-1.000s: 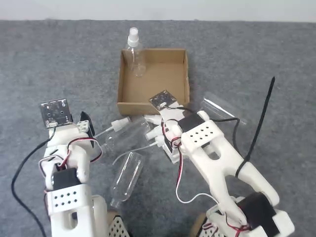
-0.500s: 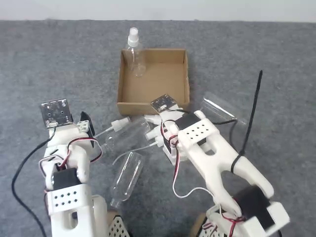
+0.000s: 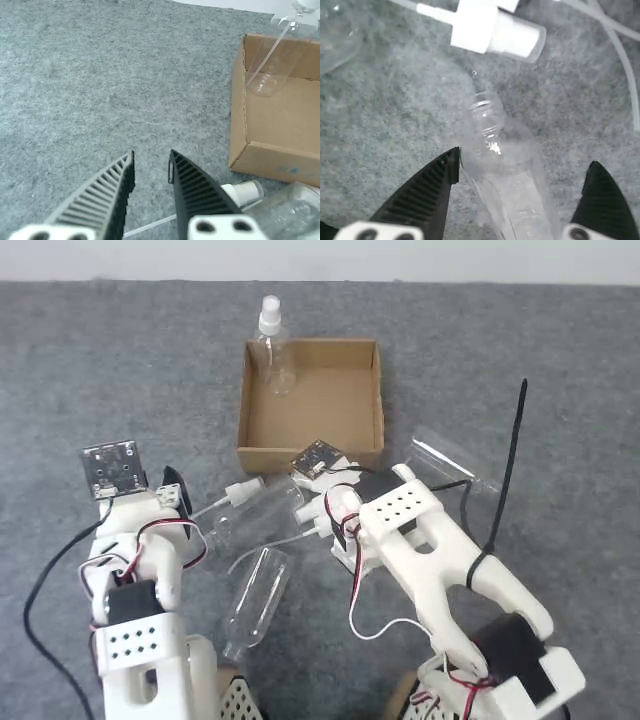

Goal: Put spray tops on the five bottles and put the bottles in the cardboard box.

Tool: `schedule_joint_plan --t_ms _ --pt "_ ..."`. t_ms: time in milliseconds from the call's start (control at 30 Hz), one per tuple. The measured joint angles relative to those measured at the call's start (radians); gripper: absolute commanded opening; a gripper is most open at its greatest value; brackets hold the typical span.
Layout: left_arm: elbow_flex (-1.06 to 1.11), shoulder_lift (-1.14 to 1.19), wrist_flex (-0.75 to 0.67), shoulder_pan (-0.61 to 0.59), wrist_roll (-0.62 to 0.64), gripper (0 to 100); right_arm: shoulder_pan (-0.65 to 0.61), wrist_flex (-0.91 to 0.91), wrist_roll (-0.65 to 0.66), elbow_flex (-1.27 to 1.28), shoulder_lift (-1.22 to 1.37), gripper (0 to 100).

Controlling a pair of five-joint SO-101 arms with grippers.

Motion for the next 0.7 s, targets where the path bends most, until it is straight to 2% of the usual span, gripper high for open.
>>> schedule_joint_plan --t_ms 300,700 --pt "0.0 0.0 0.0 0.0 0.0 11 0.0 0.072 0.095 0.0 0.0 34.0" --pt "0.0 0.0 0.0 0.0 0.0 11 -0.006 0.048 0.101 0.052 0.0 34.0"
